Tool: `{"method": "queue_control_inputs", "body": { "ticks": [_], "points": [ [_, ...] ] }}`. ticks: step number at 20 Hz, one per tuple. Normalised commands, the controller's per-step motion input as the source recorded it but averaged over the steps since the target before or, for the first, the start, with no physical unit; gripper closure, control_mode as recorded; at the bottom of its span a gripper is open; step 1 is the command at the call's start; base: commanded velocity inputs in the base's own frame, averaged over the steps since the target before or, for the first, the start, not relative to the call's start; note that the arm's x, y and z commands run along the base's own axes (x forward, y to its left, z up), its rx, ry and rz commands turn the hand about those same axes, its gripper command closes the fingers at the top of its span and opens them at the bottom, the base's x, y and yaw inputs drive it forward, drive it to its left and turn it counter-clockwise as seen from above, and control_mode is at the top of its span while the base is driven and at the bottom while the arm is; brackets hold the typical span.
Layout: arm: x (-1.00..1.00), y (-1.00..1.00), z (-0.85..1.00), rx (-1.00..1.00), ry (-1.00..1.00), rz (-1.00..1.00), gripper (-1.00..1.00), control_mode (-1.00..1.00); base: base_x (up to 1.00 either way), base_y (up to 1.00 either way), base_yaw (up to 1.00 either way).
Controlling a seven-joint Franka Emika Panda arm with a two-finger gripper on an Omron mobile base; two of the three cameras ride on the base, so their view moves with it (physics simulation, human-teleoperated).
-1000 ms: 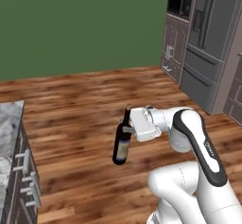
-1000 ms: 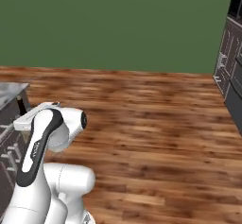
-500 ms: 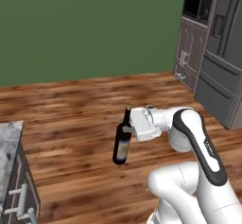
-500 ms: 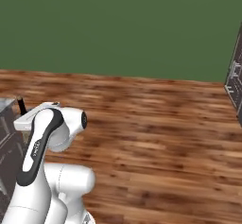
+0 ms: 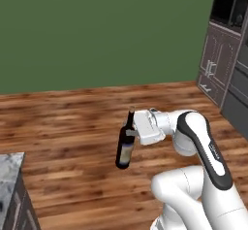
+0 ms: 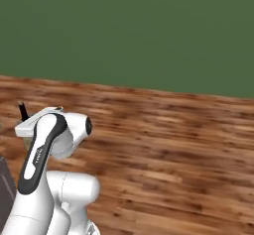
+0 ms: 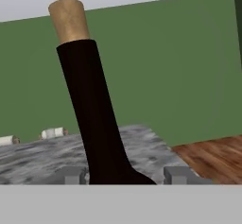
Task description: There is a wine glass and glass cup on the dining counter. Place the wine bottle next to the wine glass and the juice bottle next to the glass cup.
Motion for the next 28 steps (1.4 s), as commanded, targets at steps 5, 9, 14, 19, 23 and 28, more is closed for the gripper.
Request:
{"method": "queue_control_inputs", "body": {
  "ticks": [5, 9, 14, 19, 23, 28],
  "points": [
    [0.0, 0.0, 0.0, 0.0, 0.0, 0.0, 1.0, 1.0, 0.86, -0.09, 0.2],
    [0.0, 0.0, 0.0, 0.0, 0.0, 0.0, 1.0, 1.0, 0.86, -0.08, 0.22],
    [0.0, 0.0, 0.0, 0.0, 0.0, 0.0, 1.0, 1.0, 0.84, -0.07, 0.25],
    [0.0, 0.0, 0.0, 0.0, 0.0, 0.0, 1.0, 1.0, 0.72, -0.03, 0.43],
    [0.0, 0.0, 0.0, 0.0, 0.0, 0.0, 1.0, 1.0, 0.62, 0.0, 0.56],
    [0.0, 0.0, 0.0, 0.0, 0.0, 0.0, 1.0, 1.0, 0.59, 0.0, 0.59]
  ]
}}
